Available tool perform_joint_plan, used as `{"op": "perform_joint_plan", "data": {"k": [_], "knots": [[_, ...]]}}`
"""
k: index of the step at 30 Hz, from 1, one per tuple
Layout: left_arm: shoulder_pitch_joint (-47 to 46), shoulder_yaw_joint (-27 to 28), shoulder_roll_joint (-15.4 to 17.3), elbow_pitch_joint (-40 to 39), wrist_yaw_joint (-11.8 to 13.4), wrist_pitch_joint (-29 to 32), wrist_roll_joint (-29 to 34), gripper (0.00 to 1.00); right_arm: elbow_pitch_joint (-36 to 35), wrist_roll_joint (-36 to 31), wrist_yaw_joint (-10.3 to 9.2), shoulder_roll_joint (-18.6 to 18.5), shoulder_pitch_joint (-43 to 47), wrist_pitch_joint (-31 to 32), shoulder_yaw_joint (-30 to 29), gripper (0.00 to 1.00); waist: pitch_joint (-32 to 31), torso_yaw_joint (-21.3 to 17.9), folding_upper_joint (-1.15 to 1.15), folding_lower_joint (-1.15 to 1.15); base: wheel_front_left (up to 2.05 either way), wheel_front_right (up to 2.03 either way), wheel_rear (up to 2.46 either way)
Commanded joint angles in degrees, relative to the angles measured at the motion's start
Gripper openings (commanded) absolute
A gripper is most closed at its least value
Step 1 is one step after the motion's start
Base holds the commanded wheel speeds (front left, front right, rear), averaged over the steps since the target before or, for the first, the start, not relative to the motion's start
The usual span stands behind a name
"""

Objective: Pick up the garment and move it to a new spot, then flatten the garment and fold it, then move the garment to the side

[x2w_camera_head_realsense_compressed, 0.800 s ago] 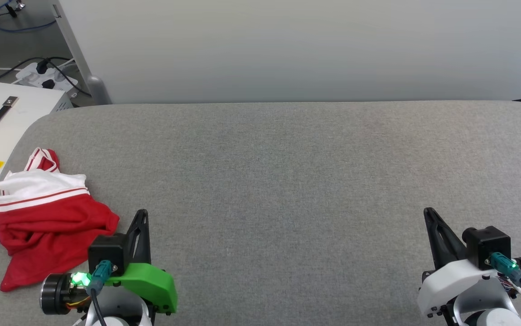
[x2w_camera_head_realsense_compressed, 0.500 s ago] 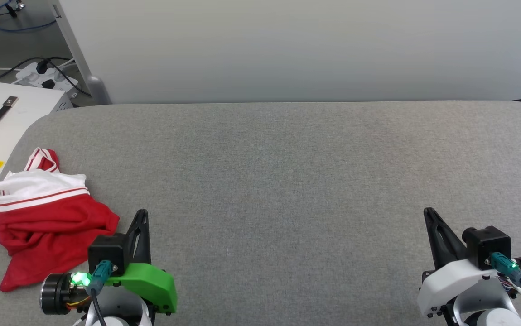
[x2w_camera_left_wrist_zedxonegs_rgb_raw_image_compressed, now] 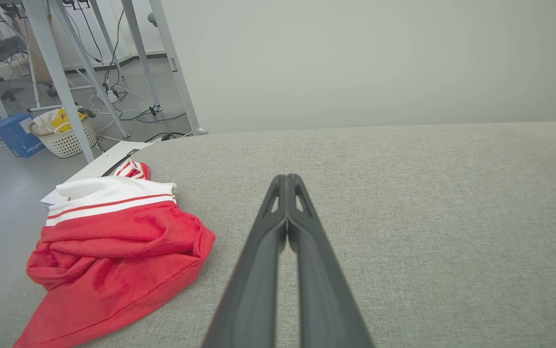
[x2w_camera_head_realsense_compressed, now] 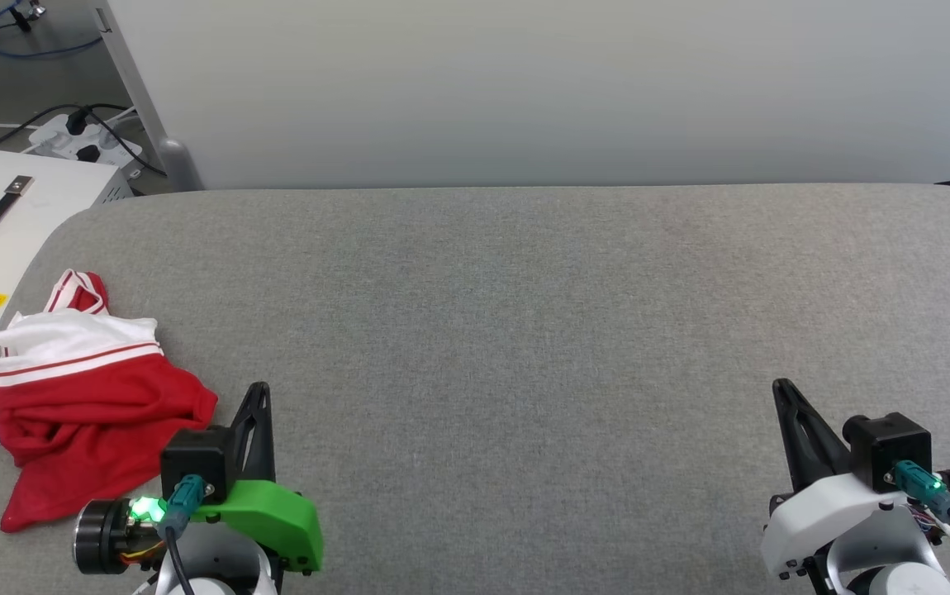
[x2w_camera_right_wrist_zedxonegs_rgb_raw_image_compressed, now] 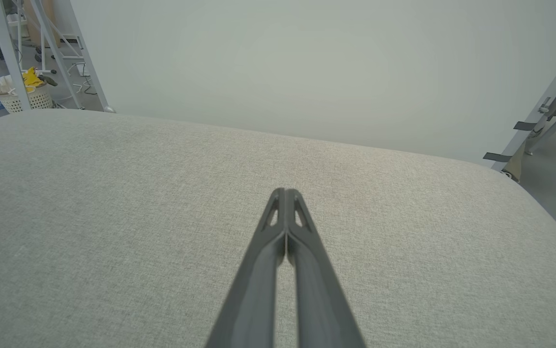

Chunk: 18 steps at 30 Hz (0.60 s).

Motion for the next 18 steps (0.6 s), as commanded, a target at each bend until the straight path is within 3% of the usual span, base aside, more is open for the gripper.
{"op": "perform_joint_plan", "data": {"k": [1, 18], "knots": [[-1.0, 0.0, -0.3, -0.1, 0.2, 0.0, 0.6, 0.00, 0.0, -0.6, -0.05, 0.0, -1.0, 0.2, 0.0, 0.00, 0.0, 0.0, 0.00, 0.00, 0.00, 0.00, 0.00], [-1.0, 0.0, -0.3, -0.1, 0.2, 0.0, 0.6, 0.00, 0.0, -0.6, -0.05, 0.0, -1.0, 0.2, 0.0, 0.00, 0.0, 0.0, 0.00, 0.00, 0.00, 0.00, 0.00]]}}
